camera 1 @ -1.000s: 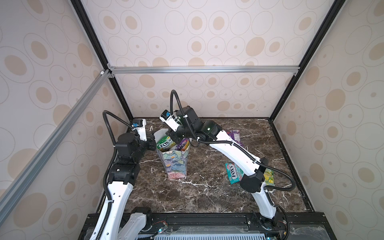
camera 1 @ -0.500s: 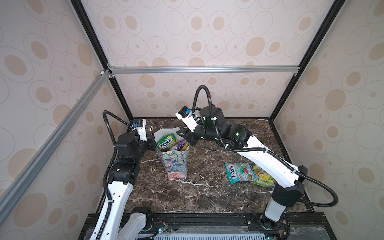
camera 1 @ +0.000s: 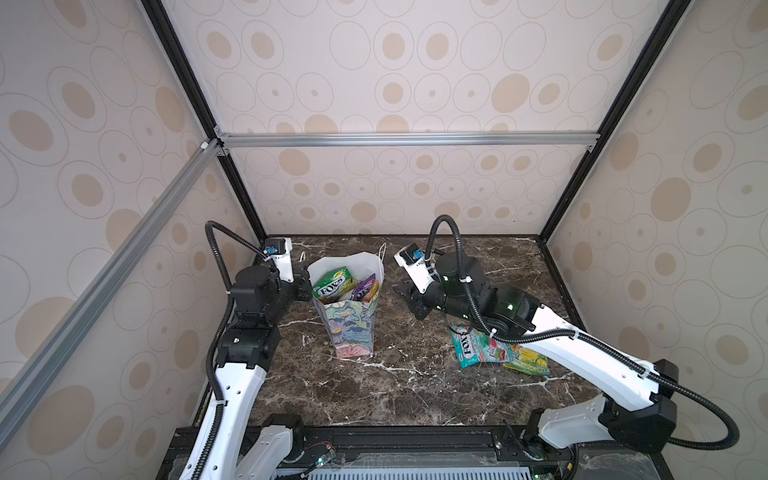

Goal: Place the snacks into the paper bag
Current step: 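Move the right gripper over the teal mint blossom bag on the table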

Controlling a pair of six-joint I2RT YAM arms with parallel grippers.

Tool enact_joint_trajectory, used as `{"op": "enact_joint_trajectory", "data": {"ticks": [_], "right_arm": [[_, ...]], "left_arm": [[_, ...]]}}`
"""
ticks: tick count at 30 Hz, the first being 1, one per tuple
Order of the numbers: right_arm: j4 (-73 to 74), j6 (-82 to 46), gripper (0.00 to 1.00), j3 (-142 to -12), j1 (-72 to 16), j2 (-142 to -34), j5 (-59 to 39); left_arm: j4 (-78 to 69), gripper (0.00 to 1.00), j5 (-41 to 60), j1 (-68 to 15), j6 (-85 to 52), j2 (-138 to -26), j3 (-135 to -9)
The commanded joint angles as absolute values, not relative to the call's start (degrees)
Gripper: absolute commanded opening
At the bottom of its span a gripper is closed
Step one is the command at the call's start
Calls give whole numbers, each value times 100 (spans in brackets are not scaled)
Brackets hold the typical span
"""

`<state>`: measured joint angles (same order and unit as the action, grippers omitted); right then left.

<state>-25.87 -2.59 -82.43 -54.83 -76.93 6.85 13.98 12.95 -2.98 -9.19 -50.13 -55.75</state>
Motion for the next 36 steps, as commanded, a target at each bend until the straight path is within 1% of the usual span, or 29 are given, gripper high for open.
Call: {"op": "enact_joint_trajectory", "data": {"ticks": [1,12,16,22,29,31,33,36], "right_arm": [[-2487,-491,28,-7887,-5396,-7192,1273],[-3260,-1637,29,-6386,-4806,-6046,1856],[-3515,-1882,31,-6130,-4667,-5734,1952],[-4227,-2106,33,-6165,-4300,-5789,1961],[-4928,-2403,36,-6050,-3580,-6010,1794],[-5003,-2490,37,-5914,-3353,-6018,1786],[-4995,-2583,39,-5709,-3061,-5999,1701],[-4813,-2725,42,-5347,-2616,-5900,1329]], "left_arm": [[1284,4,1301,-273,-958,-4950,-5641],[1306,4,1265,-273,-938,-5002,-5645],[1300,4,1292,-275,-945,-5019,-5643],[1322,4,1272,-273,-939,-5034,-5651],[1317,4,1277,-274,-939,-5027,-5649],[1317,4,1297,-274,-945,-5023,-5651],[1317,4,1300,-274,-947,-5018,-5652],[1326,4,1300,-276,-939,-5005,-5654]]}}
